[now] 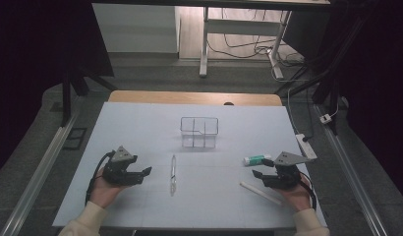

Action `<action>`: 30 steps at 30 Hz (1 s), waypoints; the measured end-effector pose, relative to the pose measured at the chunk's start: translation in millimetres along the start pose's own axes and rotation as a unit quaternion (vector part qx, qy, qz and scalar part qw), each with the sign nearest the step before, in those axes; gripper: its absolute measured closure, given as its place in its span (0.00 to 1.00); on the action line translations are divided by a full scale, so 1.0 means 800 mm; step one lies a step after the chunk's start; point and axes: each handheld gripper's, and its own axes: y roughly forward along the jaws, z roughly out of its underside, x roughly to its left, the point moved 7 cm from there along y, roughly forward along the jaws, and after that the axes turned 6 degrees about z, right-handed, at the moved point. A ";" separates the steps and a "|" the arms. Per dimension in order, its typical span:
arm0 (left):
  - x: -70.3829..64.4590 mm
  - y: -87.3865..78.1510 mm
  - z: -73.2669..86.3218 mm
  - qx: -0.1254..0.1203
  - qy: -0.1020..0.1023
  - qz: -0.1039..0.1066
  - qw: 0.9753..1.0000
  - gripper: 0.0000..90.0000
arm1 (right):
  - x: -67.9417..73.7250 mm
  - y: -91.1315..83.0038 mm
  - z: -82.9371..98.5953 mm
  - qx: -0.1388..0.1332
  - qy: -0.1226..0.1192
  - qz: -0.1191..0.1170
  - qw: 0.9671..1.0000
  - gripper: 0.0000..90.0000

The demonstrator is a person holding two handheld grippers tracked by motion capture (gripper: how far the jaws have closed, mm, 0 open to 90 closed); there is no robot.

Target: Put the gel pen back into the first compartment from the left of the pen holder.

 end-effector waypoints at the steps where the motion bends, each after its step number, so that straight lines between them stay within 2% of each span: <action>1: -0.001 0.000 -0.003 -0.003 -0.003 0.001 1.000 0.31 | 0.000 0.000 0.000 0.001 0.001 0.000 1.000 0.44; 5: -0.005 0.006 -0.016 0.001 -0.010 0.004 1.000 0.32 | 0.000 0.001 0.001 0.001 0.001 0.001 1.000 0.44; 13: -0.020 0.027 -0.038 0.037 -0.007 0.006 0.999 0.32 | -0.004 -0.001 0.004 0.006 0.002 0.006 1.000 0.44; 20: -0.034 0.048 -0.049 0.060 -0.003 0.010 0.998 0.32 | -0.007 -0.001 0.006 0.011 0.006 0.013 1.000 0.44; 30: -0.038 0.084 -0.059 0.091 -0.009 0.011 0.996 0.33 | -0.007 0.002 0.009 0.015 0.004 0.015 1.000 0.44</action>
